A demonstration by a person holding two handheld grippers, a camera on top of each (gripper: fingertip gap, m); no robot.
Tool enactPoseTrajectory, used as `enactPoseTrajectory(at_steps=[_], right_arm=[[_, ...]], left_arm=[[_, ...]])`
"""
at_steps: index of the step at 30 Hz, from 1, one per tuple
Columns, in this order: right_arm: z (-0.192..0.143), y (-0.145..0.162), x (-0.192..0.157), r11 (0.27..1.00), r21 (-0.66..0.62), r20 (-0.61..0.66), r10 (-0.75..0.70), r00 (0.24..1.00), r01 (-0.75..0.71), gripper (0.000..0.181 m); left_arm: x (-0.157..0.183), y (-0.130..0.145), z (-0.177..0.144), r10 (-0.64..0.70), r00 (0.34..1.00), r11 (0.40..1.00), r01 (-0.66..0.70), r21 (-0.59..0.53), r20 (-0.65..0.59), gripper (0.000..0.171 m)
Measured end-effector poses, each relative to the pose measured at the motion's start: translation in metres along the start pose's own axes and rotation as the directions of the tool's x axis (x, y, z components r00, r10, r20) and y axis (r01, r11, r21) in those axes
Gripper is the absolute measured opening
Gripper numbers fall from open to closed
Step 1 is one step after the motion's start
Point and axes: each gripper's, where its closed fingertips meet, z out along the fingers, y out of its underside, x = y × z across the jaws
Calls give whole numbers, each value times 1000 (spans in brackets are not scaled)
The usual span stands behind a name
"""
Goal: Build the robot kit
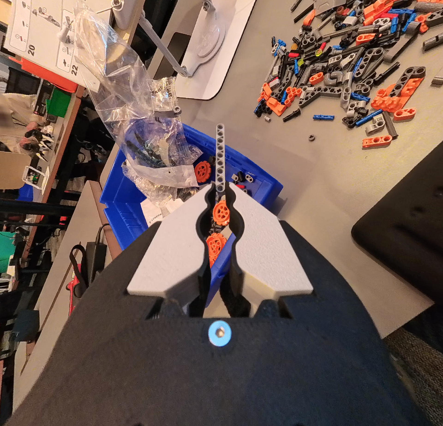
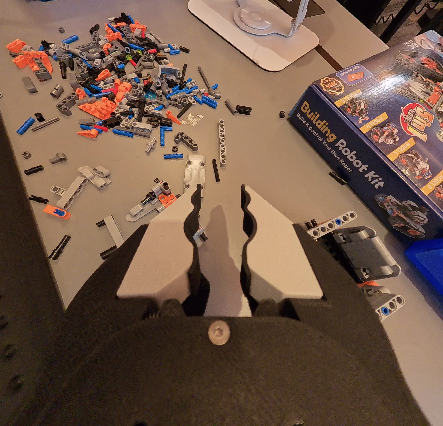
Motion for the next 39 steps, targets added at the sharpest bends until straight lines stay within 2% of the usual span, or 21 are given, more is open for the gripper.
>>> enactPoseTrajectory(at_steps=[25,33,39], right_arm=[[-1,0,-1,1000,-2,1,-6,1000,6,31],[1,2,-1,1000,-11,-1,-7,1000,7,31],[1,3,-1,1000,-16,0,-8,1000,8,31]], left_arm=[[4,-4,0,4,1000,1000,-4,10,-16,5],[30,-7,7,-36,989,998,42,36,-145,6],[63,3,26,-110,960,994,114,-2,-257,6]])
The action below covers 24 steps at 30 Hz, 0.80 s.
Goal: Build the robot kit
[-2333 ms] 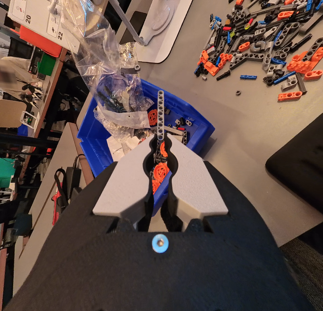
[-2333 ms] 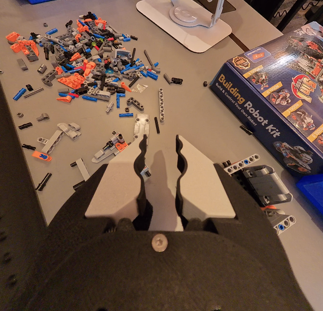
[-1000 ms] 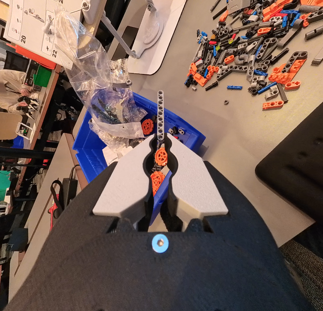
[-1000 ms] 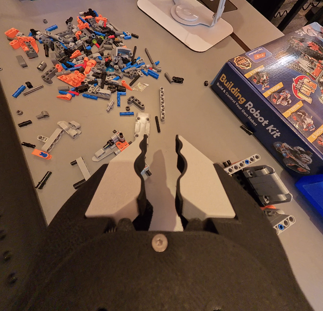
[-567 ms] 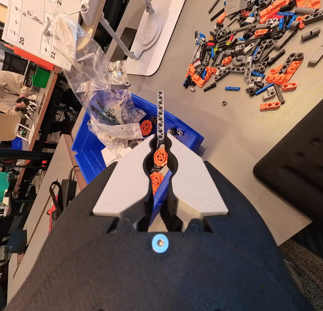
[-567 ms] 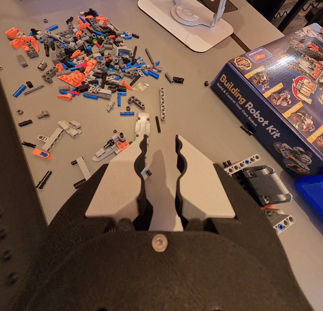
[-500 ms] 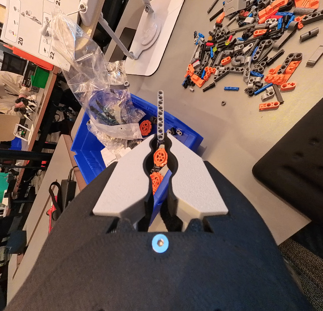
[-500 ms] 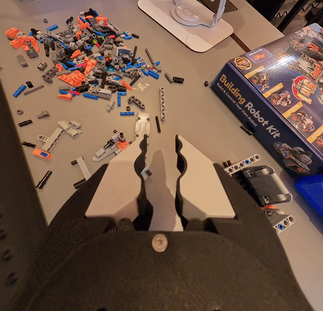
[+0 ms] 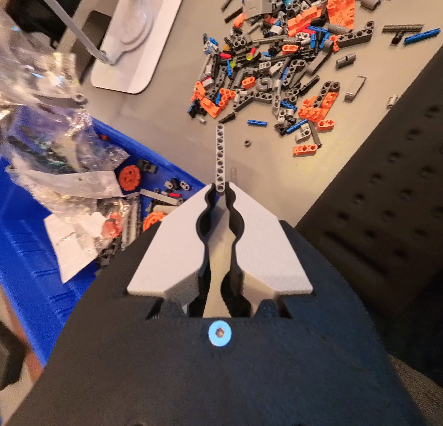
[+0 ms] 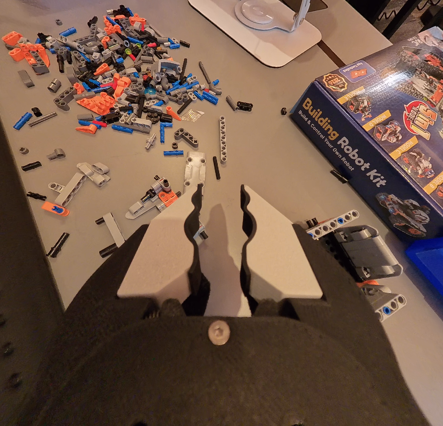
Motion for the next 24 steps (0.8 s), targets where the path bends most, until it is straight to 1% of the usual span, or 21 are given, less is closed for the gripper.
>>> enactPoseTrajectory(at_steps=[4,8,11,16,24], right_arm=[[1,2,-1,1000,-10,-1,-7,1000,7,31],[1,1,-1,1000,-11,1,-8,1000,8,31],[2,2,-3,1000,-17,4,-12,1000,12,31],[3,3,-4,999,-27,5,-18,1000,18,31],[4,5,-5,999,-39,6,-27,1000,28,31]], left_arm=[[16,13,17,-37,998,999,35,-37,-57,6],[23,22,25,-104,990,994,100,-47,-99,6],[24,30,31,-139,984,989,132,-69,-107,6],[32,36,41,-173,974,983,161,-90,-145,6],[38,38,50,-185,967,980,170,-99,-176,7]])
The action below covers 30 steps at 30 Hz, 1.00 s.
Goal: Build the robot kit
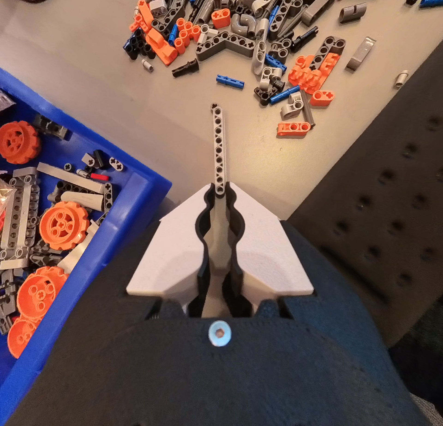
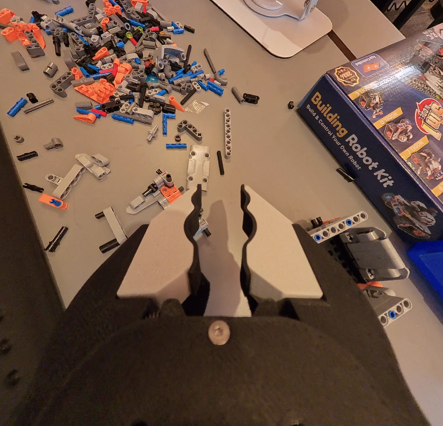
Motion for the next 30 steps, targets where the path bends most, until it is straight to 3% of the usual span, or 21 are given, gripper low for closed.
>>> enactPoseTrajectory(at_steps=[14,16,19,23,26,30], right_arm=[[0,0,-1,1000,-1,2,-6,1000,6,31],[0,1,0,1000,6,5,1,1000,-1,31],[1,3,2,1000,9,7,12,1000,-12,31],[5,5,2,1000,-4,8,9,1000,-8,31],[6,6,2,1000,-5,4,2,1000,-2,30],[5,4,4,1000,12,5,11,1000,-11,30]], left_arm=[[0,-8,-11,-2,1000,999,2,37,-4,15],[2,-16,-22,29,1000,997,-29,75,3,14],[3,-47,-56,93,994,970,-104,218,56,10],[-33,-68,-96,38,978,953,-96,286,203,21],[-74,-68,-114,-23,941,966,-67,251,337,38],[-114,-69,-122,-40,902,978,-51,201,429,56]])
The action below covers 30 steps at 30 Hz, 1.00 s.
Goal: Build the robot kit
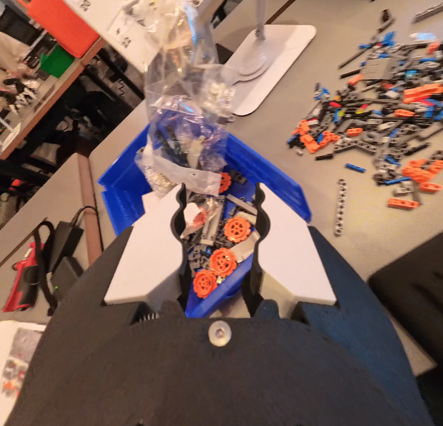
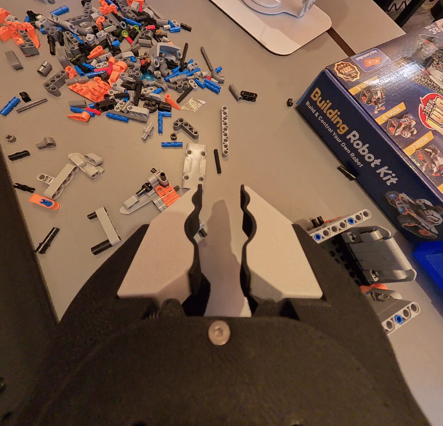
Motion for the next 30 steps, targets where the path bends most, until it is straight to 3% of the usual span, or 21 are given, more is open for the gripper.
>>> enactPoseTrajectory(at_steps=[5,9,14,19,24,30], right_arm=[[2,1,2,1000,-5,-7,-1,1000,1,30],[2,2,3,1000,-9,-13,-1,1000,1,29],[2,4,4,1000,-11,-17,6,1000,-6,30],[2,4,4,1000,-15,-19,-1,1000,0,30],[0,1,3,1000,1,-13,-6,1000,6,29],[0,0,1,1000,-1,-13,-15,1000,15,29]], left_arm=[[-28,3,28,-4,1000,997,5,-72,11,66],[-27,14,71,-7,998,986,-4,-169,-65,75],[-28,32,122,52,997,952,-65,-299,-52,78],[-35,31,146,37,999,950,-35,-309,-1,58],[-49,22,144,11,999,966,3,-257,52,16],[-62,16,137,-73,997,976,79,-204,35,9]])
